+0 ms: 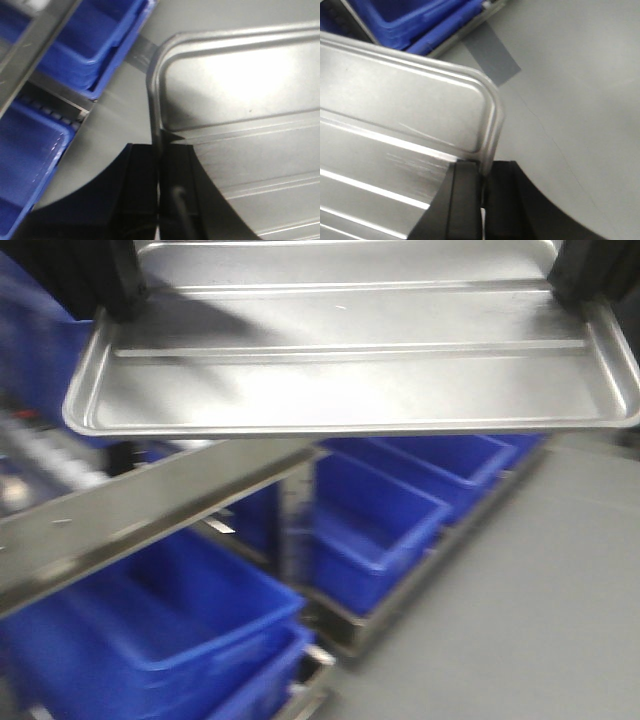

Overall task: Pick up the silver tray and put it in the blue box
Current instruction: 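Carry the tray with both grippers while the base turns toward the bins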

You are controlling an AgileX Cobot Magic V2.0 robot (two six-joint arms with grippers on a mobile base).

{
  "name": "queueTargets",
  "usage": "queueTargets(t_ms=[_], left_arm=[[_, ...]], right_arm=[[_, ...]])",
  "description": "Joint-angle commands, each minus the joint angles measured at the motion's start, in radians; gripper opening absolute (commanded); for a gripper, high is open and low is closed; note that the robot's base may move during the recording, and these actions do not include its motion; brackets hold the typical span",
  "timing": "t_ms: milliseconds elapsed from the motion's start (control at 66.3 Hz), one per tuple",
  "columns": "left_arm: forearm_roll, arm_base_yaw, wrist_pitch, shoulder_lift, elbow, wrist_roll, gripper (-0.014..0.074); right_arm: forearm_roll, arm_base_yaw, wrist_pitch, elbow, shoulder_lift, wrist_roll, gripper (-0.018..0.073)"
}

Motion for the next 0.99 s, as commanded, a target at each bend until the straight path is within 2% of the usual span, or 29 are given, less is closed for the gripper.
queueTargets(t_ms=[0,980], left_arm=[[0.043,-0.007,0.021,-0.027,-0.022,0.036,-0.0105],[0.043,-0.007,0.021,-0.027,-0.022,0.036,-0.0105]], right_arm=[[-0.06,-0.005,-0.036,-0.037,-0.031,-0.022,0.006],[-0.06,-0.005,-0.036,-0.037,-0.031,-0.022,0.006]])
